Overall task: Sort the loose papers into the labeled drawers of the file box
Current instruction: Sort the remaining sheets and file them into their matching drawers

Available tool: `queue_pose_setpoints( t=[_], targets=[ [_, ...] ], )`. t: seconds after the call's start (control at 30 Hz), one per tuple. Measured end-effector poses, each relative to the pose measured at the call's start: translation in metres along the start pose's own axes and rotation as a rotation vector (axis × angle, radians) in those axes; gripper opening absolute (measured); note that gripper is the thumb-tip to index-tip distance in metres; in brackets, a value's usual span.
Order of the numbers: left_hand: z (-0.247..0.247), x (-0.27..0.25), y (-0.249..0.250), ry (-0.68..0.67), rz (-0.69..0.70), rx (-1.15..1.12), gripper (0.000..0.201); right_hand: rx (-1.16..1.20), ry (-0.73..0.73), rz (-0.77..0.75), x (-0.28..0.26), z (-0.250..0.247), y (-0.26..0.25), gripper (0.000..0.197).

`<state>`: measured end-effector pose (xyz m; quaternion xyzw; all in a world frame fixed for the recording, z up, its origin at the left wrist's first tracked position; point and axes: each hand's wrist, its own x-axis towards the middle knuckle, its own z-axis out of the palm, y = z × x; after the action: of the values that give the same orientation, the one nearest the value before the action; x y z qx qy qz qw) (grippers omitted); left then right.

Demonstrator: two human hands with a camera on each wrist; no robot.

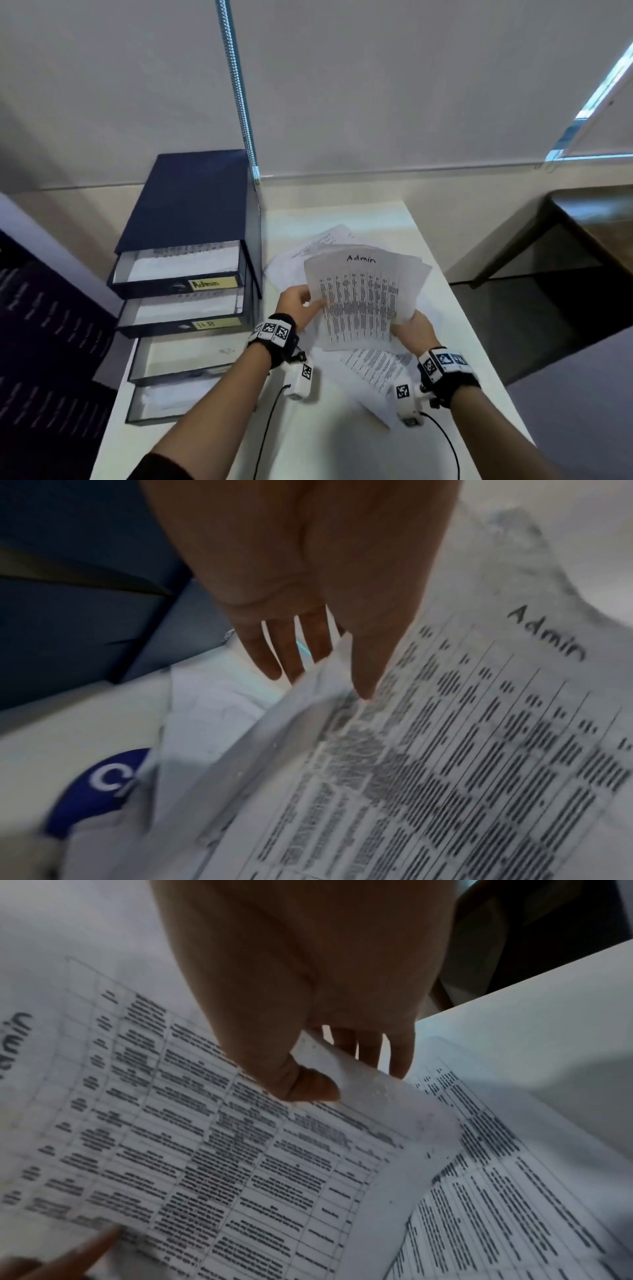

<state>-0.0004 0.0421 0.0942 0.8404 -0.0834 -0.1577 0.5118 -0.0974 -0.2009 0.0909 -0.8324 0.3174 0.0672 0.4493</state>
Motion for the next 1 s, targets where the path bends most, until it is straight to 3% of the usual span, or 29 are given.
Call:
queue_pose_setpoints(
  t=[0.13,0.23,0.3,0.43,0.53,0.67,0.77,0.83,0.9,0.93,1.0],
  targets=[
    [-0.025,-0.028,0.011,0.067,0.036,-0.130,0.014,0.020,-0.011,-0.078,-0.020,0.004,-0.032,0.025],
    [-0.065,-0.045,0.023,0.183,0.090,-0.193,0.036,0.072,-0.035,-0.275,-0.038,0.003,-0.068,0.023],
    [-0.097,-0.060,0.031,0.288,0.106,-0.234,0.042,0.144,-0.112,-0.436,-0.052,0.006,-0.095,0.038],
    [-0.166,-0.097,0.033,0.468,0.147,-0.255,0.026,0.256,-0.331,-0.627,-0.091,0.033,-0.147,0.080],
    [-0.211,-0.126,0.015,0.530,0.108,-0.195,0.029,0.130,-0.480,-0.704,-0.121,0.062,-0.176,0.067],
    [-0.254,-0.160,-0.024,0.561,0.007,-0.227,0.039,0.045,-0.692,-0.594,-0.138,0.111,-0.190,0.039],
    [-0.284,-0.183,-0.043,0.563,-0.129,-0.178,0.059,0.209,-0.761,-0.420,-0.148,0.143,-0.201,0.034],
    [-0.297,-0.194,-0.053,0.455,-0.180,-0.186,0.080,0.353,-0.757,-0.273,-0.150,0.153,-0.209,0.033],
    [-0.306,-0.202,-0.060,0.299,-0.201,-0.211,0.097,0.372,-0.719,-0.218,-0.144,0.157,-0.215,0.032],
    [-0.308,-0.205,-0.063,0.231,-0.191,-0.217,0.095,0.358,-0.688,-0.212,-0.139,0.158,-0.218,0.033],
    [-0.309,-0.206,-0.063,0.170,-0.144,-0.229,0.065,0.354,-0.657,-0.205,-0.132,0.157,-0.228,0.035]
  ],
)
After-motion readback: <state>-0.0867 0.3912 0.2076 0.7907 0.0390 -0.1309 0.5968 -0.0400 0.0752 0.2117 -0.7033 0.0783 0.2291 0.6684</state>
